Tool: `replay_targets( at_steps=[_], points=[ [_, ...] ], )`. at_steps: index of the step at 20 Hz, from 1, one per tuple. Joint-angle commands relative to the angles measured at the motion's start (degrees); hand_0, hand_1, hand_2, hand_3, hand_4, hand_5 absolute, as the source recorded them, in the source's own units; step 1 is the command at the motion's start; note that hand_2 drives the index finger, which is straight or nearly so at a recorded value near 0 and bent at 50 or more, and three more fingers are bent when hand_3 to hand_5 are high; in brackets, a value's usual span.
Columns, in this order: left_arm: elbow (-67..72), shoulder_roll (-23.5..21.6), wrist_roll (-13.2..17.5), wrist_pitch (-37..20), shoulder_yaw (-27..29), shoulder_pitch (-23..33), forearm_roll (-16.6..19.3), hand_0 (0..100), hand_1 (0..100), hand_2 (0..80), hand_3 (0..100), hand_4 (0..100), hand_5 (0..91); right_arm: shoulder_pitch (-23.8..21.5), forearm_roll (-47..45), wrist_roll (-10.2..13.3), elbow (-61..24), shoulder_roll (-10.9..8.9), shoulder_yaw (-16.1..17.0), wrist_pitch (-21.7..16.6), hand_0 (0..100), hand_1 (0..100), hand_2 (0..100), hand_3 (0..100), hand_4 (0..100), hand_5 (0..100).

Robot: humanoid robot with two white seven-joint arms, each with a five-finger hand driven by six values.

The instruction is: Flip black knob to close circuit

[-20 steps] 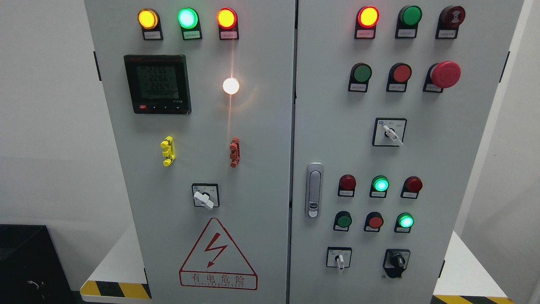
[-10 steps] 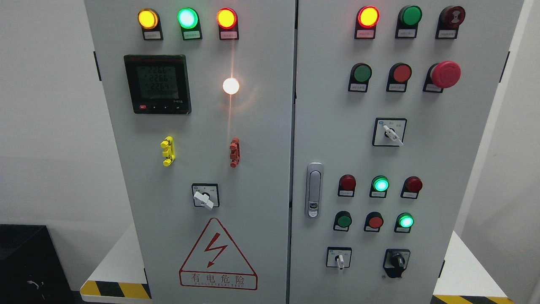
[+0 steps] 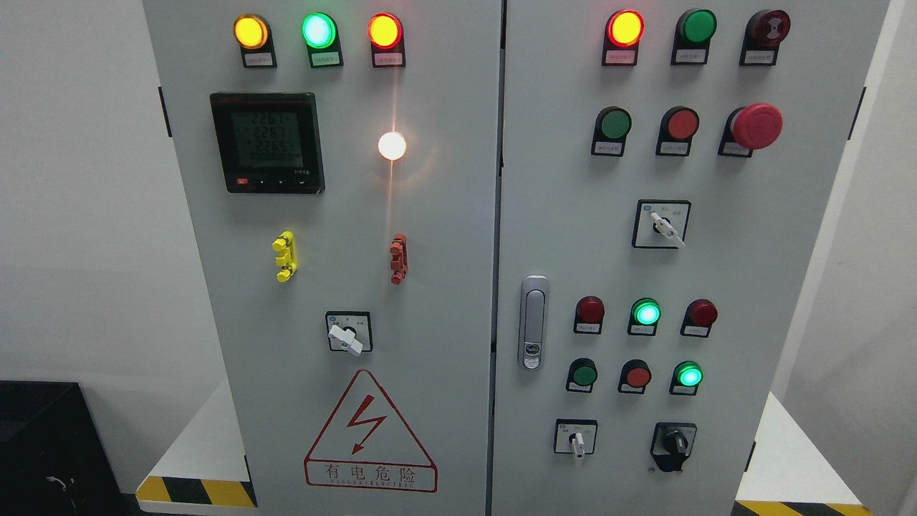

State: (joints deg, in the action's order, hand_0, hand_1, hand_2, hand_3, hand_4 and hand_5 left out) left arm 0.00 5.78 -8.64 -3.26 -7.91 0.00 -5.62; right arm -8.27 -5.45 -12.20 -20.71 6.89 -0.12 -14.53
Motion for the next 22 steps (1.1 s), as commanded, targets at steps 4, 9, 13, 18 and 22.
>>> replay_targets(
  at_steps=[4, 9, 13, 18, 22],
  points=[
    [-1.7, 0.0, 0.0, 0.0, 0.0, 1.3, 0.0, 12, 56, 0.0, 0, 0, 0.0, -2.6, 3.8, 8.2, -22.0, -0.47, -5.2, 0.2, 0, 3, 31, 50, 45, 22],
    [-1.7, -0.1, 0.0, 0.0, 0.0, 1.3, 0.0, 12, 56, 0.0, 0, 0, 0.0, -2.9, 17.1, 14.8, -28.9, -0.47, -4.9, -0.2, 0, 4, 49, 69, 58, 36],
    [-1.7, -0.1, 0.0, 0.0, 0.0, 1.3, 0.0, 12, 56, 0.0, 0, 0, 0.0, -3.4, 23.5, 15.8, -34.4, -0.56, -3.4, -0.2, 0, 7, 54, 75, 62, 43],
    [-1.7, 0.0, 0.0, 0.0, 0.0, 1.3, 0.0, 12, 56, 0.0, 0, 0, 0.0, -3.5, 32.5, 19.1, -40.4, -0.47, -1.4, -0.2, 0, 16, 59, 79, 68, 54],
    [-1.7, 0.0, 0.0, 0.0, 0.0, 1.3, 0.0, 12, 56, 0.0, 0, 0, 0.0, -3.4, 40.8, 21.8, -45.7, -0.12, 1.3, 0.1, 0, 24, 69, 86, 74, 65]
  ],
)
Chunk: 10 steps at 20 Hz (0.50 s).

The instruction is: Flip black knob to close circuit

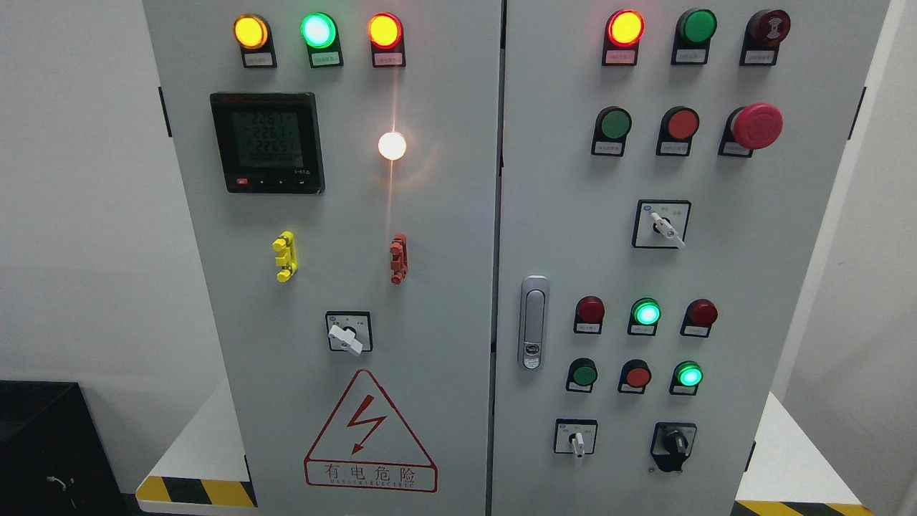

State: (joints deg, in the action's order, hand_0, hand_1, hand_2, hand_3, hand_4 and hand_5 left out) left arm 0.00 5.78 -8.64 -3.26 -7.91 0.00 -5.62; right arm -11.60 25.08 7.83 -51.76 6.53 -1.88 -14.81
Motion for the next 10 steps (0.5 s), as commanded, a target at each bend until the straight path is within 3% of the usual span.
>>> replay_targets(
  at_steps=[1, 4, 10],
  points=[
    [-1.7, 0.0, 0.0, 0.0, 0.0, 1.3, 0.0, 12, 56, 0.0, 0, 0, 0.0, 0.1, 12.7, 2.8, -15.6, 0.24, 3.8, 0.6, 0, 26, 72, 89, 75, 68],
    [-1.7, 0.0, 0.0, 0.0, 0.0, 1.3, 0.0, 12, 56, 0.0, 0, 0, 0.0, 0.2, 18.1, 5.3, -17.7, 0.24, 5.6, 0.6, 0, 28, 84, 98, 86, 81],
    [-1.7, 0.0, 0.0, 0.0, 0.0, 1.3, 0.0, 12, 56, 0.0, 0, 0, 0.0, 0.2, 25.5, 5.4, -24.4, 0.33, 9.2, 0.7, 0, 22, 93, 100, 92, 90]
  ],
)
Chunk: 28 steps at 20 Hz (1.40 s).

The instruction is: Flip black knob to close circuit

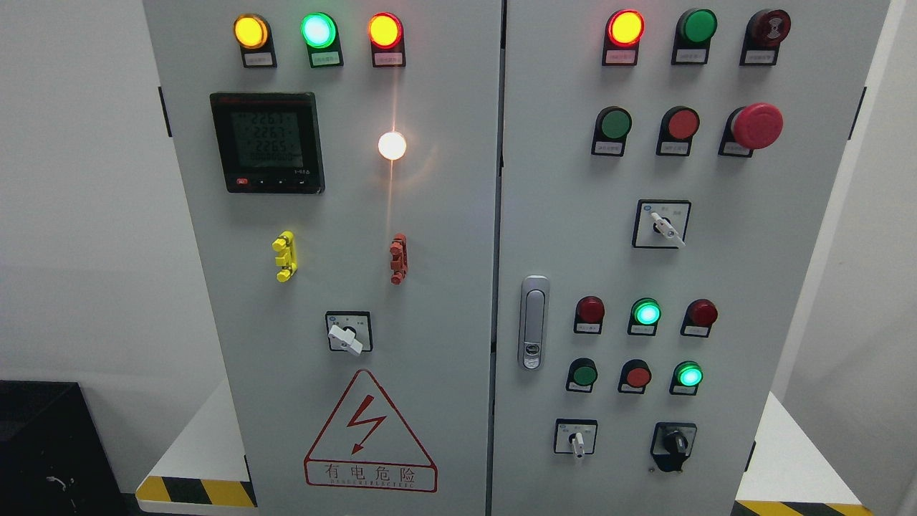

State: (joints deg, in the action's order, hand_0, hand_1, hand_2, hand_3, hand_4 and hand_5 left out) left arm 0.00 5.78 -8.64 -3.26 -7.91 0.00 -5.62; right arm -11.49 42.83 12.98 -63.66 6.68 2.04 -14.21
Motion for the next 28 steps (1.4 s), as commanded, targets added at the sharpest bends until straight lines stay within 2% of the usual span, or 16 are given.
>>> replay_targets(
  at_steps=[1, 8, 18, 28],
  points=[
    [-1.7, 0.0, 0.0, 0.0, 0.0, 1.3, 0.0, 12, 56, 0.0, 0, 0, 0.0, 0.1, 8.9, 0.3, -13.6, 0.18, 5.6, 0.2, 0, 21, 93, 100, 93, 91],
    [-1.7, -0.1, 0.0, 0.0, 0.0, 1.3, 0.0, 12, 56, 0.0, 0, 0, 0.0, -0.1, 15.4, 0.9, -23.9, 0.18, 6.4, 4.5, 0, 13, 96, 100, 95, 94],
    [-1.7, 0.0, 0.0, 0.0, 0.0, 1.3, 0.0, 12, 56, 0.0, 0, 0, 0.0, 0.5, 21.2, 1.0, -32.0, 0.18, 6.3, 6.8, 0, 10, 96, 100, 97, 96],
    [-1.7, 0.0, 0.0, 0.0, 0.0, 1.3, 0.0, 12, 56, 0.0, 0, 0, 0.0, 7.0, 25.9, 0.4, -32.6, 0.44, 6.4, 11.6, 0, 11, 96, 100, 98, 96]
  ],
)
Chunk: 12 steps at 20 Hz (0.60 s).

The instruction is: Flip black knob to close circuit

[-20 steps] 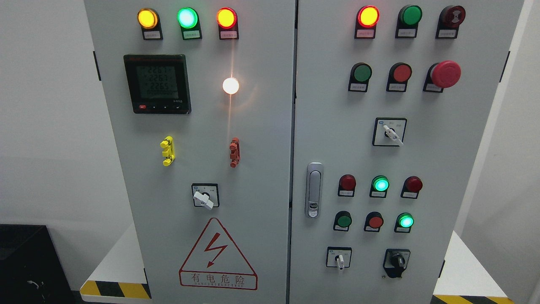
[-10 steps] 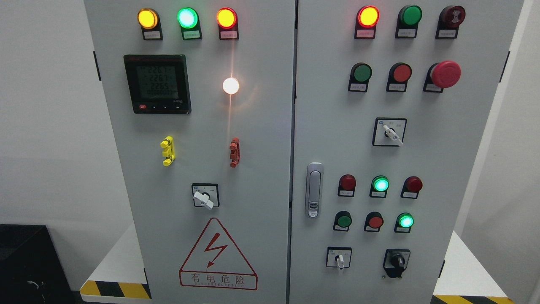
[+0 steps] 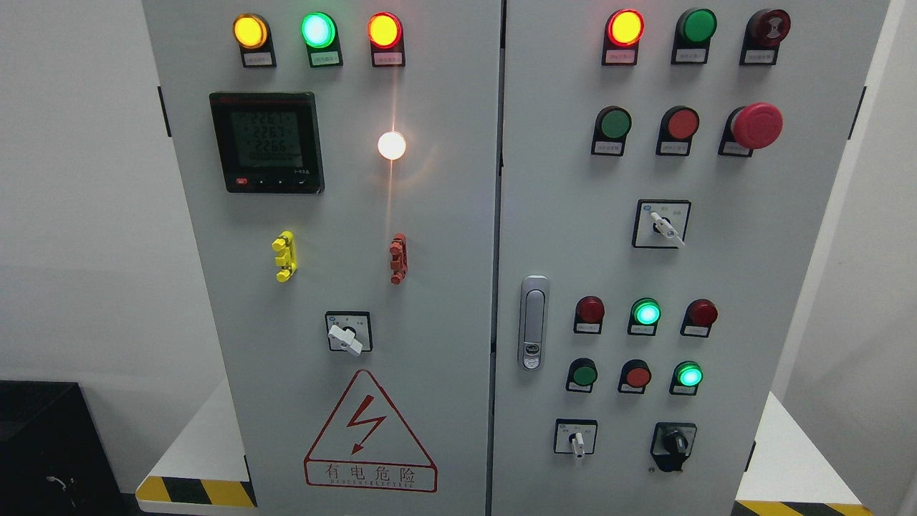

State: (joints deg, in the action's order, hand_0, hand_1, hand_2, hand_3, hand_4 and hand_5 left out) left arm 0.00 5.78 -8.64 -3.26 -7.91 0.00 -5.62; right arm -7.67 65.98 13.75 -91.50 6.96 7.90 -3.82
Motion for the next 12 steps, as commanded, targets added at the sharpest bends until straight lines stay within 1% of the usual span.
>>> replay_targets(
  at_steps=[1, 4, 5, 6, 8, 12],
  points=[
    [-1.7, -0.1, 0.0, 0.0, 0.0, 1.3, 0.0, 12, 56, 0.0, 0, 0, 0.0, 3.9, 3.4, -0.4, -4.7, 0.24, 0.5, 1.4, 0, 11, 96, 100, 98, 96],
    [-1.7, 0.0, 0.0, 0.0, 0.0, 1.3, 0.0, 12, 56, 0.0, 0, 0, 0.0, 5.8, 5.4, -0.6, -4.7, 0.25, 0.7, 2.3, 0, 10, 96, 100, 98, 96],
    [-1.7, 0.0, 0.0, 0.0, 0.0, 1.3, 0.0, 12, 56, 0.0, 0, 0, 0.0, 6.7, 5.4, -0.6, -4.7, 0.25, 0.7, 2.4, 0, 8, 96, 100, 98, 97],
    [-1.7, 0.0, 0.0, 0.0, 0.0, 1.3, 0.0, 12, 56, 0.0, 0, 0, 0.0, 7.2, 5.5, -1.3, -4.7, 0.16, 0.7, 2.4, 0, 4, 96, 100, 98, 97],
    [-1.7, 0.0, 0.0, 0.0, 0.0, 1.3, 0.0, 12, 56, 0.0, 0, 0, 0.0, 8.4, 5.5, -1.9, -4.7, 0.16, 0.5, 2.8, 0, 0, 96, 100, 98, 97],
    [-1.7, 0.0, 0.0, 0.0, 0.0, 1.3, 0.0, 12, 56, 0.0, 0, 0, 0.0, 9.2, 7.1, -1.9, -4.7, 0.25, 0.5, 3.3, 0, 0, 96, 100, 98, 96]
  ],
)
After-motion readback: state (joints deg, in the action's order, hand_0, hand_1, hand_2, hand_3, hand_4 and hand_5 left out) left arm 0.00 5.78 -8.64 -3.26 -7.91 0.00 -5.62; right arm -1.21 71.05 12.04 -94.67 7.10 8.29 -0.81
